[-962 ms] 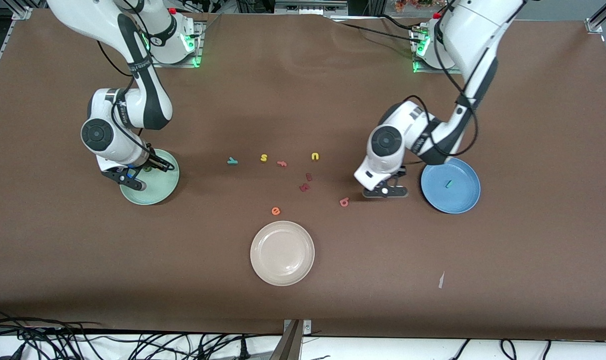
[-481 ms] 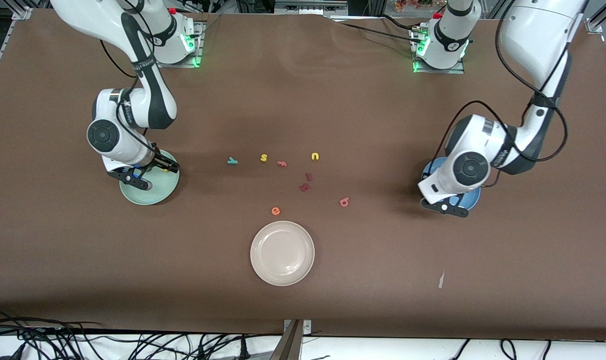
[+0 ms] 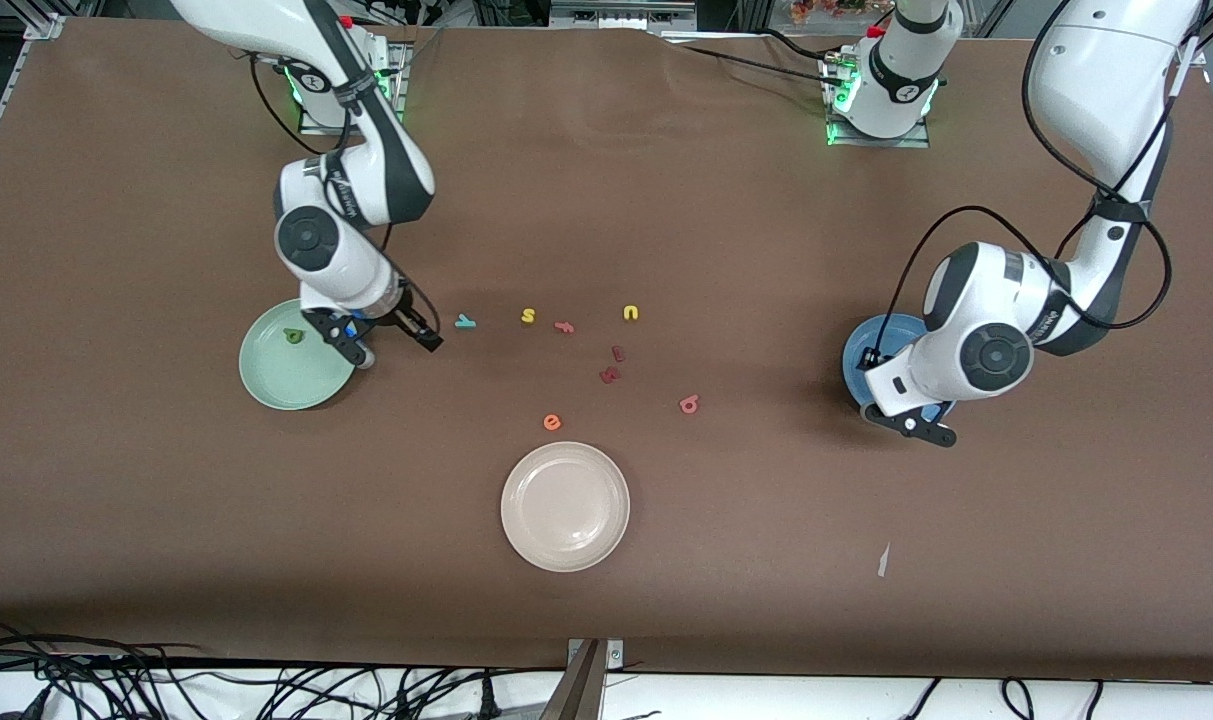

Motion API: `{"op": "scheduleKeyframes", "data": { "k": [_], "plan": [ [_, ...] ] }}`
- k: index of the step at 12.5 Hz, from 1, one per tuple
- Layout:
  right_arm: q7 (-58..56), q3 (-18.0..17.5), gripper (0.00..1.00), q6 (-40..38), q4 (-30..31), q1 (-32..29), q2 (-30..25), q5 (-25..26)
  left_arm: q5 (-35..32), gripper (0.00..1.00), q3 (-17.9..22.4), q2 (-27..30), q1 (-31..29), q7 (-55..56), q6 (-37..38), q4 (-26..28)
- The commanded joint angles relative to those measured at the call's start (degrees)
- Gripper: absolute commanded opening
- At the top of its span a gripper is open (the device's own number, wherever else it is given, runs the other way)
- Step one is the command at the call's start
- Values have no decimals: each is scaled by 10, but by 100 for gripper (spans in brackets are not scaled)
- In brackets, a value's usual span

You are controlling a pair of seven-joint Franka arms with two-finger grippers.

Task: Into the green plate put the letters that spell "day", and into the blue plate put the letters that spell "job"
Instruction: 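Grasp teal y with the right gripper while the left gripper grasps pink a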

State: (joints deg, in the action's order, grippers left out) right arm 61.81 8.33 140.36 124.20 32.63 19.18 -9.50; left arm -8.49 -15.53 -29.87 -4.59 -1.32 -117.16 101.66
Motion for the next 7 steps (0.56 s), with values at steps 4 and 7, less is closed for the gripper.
{"op": "scheduleKeyframes", "data": {
  "k": [4,7],
  "plan": [
    [76,-36,84,99,32,22,35,-11,44,100,-4,-68,119,216,23,-138],
    [76,-36,60,100,33,25,44,-11,42,100,-2,-134,181,312,19,-219]
  ]
}}
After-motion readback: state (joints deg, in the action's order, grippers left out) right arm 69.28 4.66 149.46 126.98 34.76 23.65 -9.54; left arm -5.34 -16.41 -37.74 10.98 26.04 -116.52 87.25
